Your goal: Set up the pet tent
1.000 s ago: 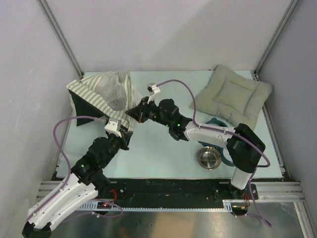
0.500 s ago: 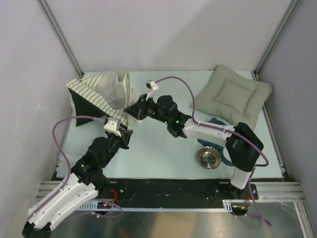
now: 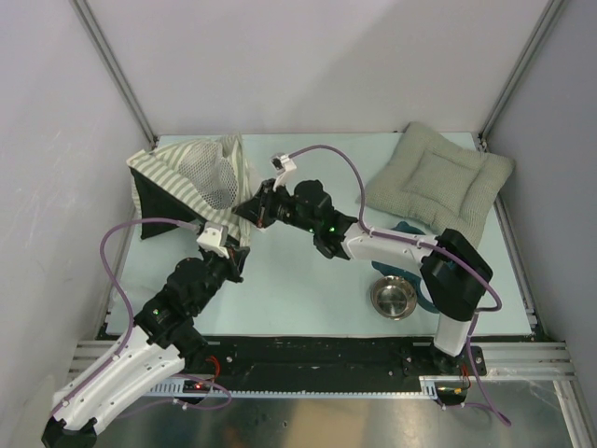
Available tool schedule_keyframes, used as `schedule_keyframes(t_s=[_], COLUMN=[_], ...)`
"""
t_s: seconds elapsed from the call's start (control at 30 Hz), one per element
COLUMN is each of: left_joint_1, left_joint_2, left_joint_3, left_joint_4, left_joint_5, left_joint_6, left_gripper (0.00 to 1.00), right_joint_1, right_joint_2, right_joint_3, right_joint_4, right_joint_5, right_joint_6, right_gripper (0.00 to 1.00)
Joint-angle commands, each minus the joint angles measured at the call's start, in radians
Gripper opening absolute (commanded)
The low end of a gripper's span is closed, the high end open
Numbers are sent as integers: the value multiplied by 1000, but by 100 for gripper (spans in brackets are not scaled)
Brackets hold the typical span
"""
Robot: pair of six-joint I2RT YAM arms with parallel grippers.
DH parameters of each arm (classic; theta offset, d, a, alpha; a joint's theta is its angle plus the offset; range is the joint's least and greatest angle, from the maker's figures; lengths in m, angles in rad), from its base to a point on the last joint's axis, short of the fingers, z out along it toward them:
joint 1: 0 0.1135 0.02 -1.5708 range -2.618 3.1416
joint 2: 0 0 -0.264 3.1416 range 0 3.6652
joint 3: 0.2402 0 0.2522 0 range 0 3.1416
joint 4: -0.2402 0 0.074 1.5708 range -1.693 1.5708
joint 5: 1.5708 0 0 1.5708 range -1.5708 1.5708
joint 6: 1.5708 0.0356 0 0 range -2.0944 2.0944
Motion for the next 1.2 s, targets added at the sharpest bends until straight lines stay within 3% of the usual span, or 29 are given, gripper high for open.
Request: schedule_keyframes(t_s=[0.0, 0.67, 1.17], left_joint_1=[-31, -30, -30], left_joint_2=[1, -10, -10], left_joint_3=[16, 35, 56], left_joint_4=[-91, -88, -87], left_joint_5=[175, 173, 157], left_joint_6=[-27, -34, -47], left_gripper=[0, 0, 0], right_joint_1=[-23, -51, 60], right_joint_2=[30, -1, -38], right_joint_3=[68, 52, -61], right_joint_4=[143, 64, 107], right_joint_5=[152, 159, 134], right_joint_6=[-56, -150, -150], right_gripper=[0, 0, 0])
